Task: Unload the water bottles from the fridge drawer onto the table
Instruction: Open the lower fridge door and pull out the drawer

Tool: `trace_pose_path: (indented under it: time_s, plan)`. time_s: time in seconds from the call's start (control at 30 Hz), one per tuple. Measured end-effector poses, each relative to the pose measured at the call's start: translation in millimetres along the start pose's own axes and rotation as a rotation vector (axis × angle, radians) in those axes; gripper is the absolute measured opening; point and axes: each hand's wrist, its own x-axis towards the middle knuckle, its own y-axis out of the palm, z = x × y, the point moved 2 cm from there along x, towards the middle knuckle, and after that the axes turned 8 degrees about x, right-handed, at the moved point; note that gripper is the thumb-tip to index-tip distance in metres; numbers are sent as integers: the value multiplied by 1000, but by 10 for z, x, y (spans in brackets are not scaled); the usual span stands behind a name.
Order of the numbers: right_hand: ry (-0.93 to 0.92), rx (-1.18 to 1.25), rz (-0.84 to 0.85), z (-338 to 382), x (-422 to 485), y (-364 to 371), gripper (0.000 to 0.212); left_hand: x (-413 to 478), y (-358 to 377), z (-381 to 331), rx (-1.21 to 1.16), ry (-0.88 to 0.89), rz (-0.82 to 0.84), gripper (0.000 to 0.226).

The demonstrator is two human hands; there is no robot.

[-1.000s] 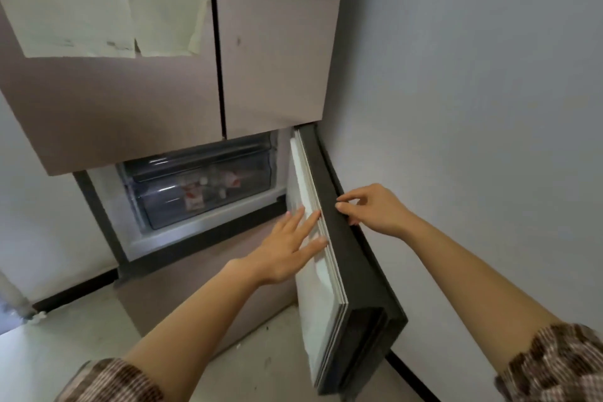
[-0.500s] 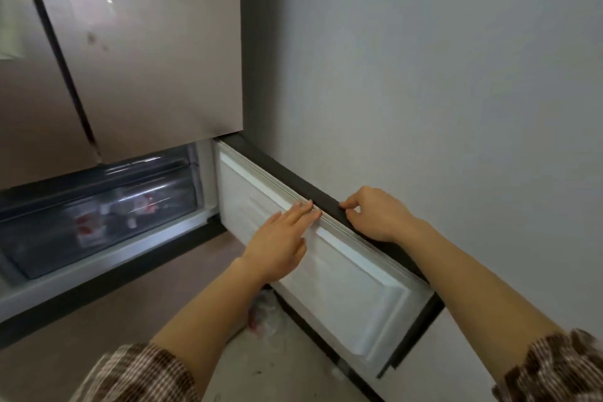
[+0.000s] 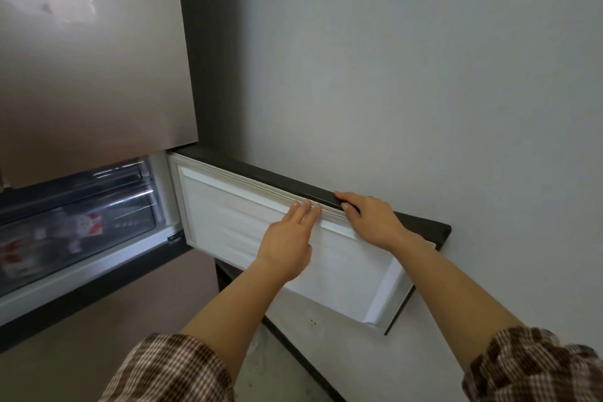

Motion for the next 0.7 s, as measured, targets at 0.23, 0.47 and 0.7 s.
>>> trace_pose_path:
  time_s: [0.23,0.47,0.7]
  plan:
    - [-26,-12,-13,-79,90,-20,40,105,53,5,31,13,-18,72]
    - [-91,131,-81,93,143,-45,38,38,-96,296,-71,33,-72,69]
    - [-321,200,-61,1162,439,438,43,-446,-335,1367,-130,-405,-90,61]
